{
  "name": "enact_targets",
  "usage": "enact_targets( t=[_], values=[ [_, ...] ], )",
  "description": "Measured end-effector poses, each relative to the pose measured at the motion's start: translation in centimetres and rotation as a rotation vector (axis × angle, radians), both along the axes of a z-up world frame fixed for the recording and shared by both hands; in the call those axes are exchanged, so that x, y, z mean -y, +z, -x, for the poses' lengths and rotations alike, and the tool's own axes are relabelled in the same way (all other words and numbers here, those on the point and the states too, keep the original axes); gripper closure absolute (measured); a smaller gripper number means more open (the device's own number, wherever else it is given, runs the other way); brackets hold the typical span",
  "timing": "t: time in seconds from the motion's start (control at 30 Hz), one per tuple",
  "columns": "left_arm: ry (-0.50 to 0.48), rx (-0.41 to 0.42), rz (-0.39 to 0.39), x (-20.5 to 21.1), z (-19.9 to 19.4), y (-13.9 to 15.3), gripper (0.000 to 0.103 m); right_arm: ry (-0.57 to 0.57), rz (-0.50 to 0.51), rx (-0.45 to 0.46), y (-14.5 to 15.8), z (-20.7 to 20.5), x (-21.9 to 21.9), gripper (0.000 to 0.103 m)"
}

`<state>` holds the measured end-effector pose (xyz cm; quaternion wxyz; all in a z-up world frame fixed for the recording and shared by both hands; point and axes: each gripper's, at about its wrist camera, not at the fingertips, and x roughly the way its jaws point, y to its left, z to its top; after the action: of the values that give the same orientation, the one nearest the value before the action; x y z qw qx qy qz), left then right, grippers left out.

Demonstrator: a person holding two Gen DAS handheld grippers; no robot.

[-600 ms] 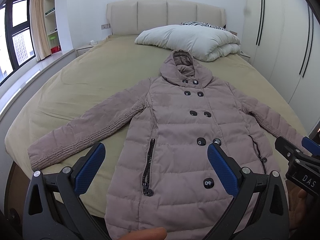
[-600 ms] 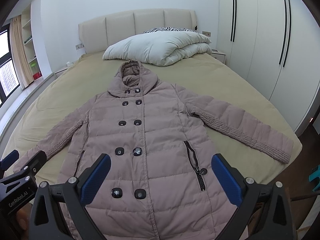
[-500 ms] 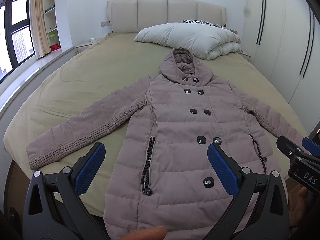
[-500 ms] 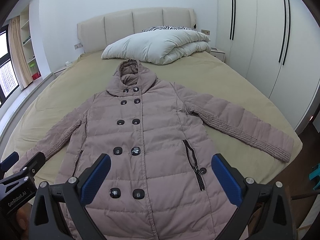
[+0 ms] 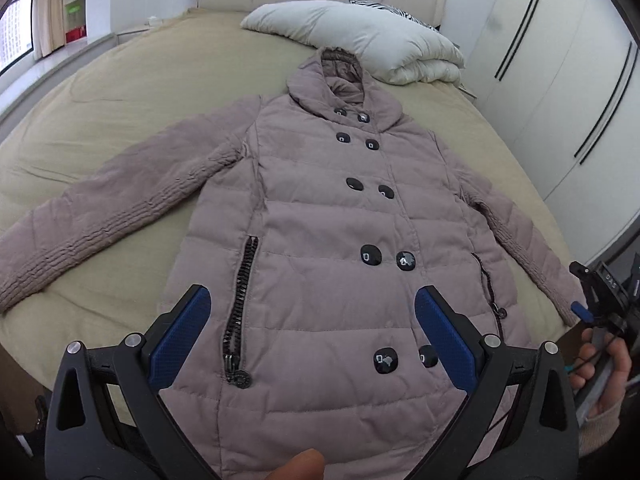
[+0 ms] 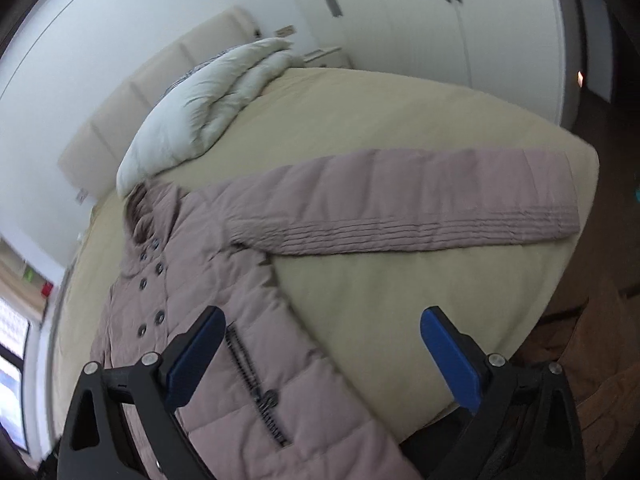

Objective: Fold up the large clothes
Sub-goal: 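Grasp the sleeve cuff with the right tool and lift it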

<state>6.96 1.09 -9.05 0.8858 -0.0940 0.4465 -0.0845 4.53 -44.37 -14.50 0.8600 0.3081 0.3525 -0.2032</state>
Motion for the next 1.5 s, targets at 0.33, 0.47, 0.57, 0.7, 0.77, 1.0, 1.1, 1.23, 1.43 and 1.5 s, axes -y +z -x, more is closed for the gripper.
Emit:
enact_targets(
  t=[0.33,0.47,0.57,0.7,0.77,1.0,1.1,1.23,1.43,1.5],
  values=[
    [-0.032,0.036,-0.007,2.7,-3.5,-1.6,0.000,-0.327,-0.523,0.200,-11.0,3.2,15.2,0.025],
    [-0.012,0.085,0.025,2.2,-4.5,-1.0,0.000,-0.401,-0.586,0.346,-12.6,3.9,18.5,0.025],
    [-0.030,0.074,0.088,2.1,-5.4,-1.1,0.000,-0.432,-0.601,0.382,-13.1,3.5,20.8,0.031],
    [-0.051,0.042,0.171,1.9,-6.9,-1.9,0.008,-0.400,-0.469,0.290,-11.2,1.2,22.0,0.078],
    [-0.053,0.026,0.213,1.6,-7.8,-2.3,0.009,-0.354,-0.404,0.266,-9.1,-0.2,22.3,0.085],
    [-0.028,0.012,0.389,-0.7,-10.7,-3.0,0.009,0.087,0.176,0.179,2.8,-10.2,9.6,0.088],
    [-0.030,-0.006,0.464,-1.7,-12.1,-3.5,0.009,0.345,0.411,0.150,4.3,-14.3,-0.3,0.089],
    [-0.044,-0.044,0.561,-2.7,-13.8,-4.7,0.009,0.642,0.720,0.042,0.0,-18.0,-13.2,0.089],
    [-0.058,-0.131,0.665,-2.9,-16.5,-7.5,0.009,0.812,0.825,-0.085,-7.2,-19.8,-20.3,0.089],
    [-0.066,-0.162,0.705,-2.6,-17.8,-8.4,0.009,0.822,0.832,-0.083,-7.7,-19.7,-20.9,0.089]
  ],
)
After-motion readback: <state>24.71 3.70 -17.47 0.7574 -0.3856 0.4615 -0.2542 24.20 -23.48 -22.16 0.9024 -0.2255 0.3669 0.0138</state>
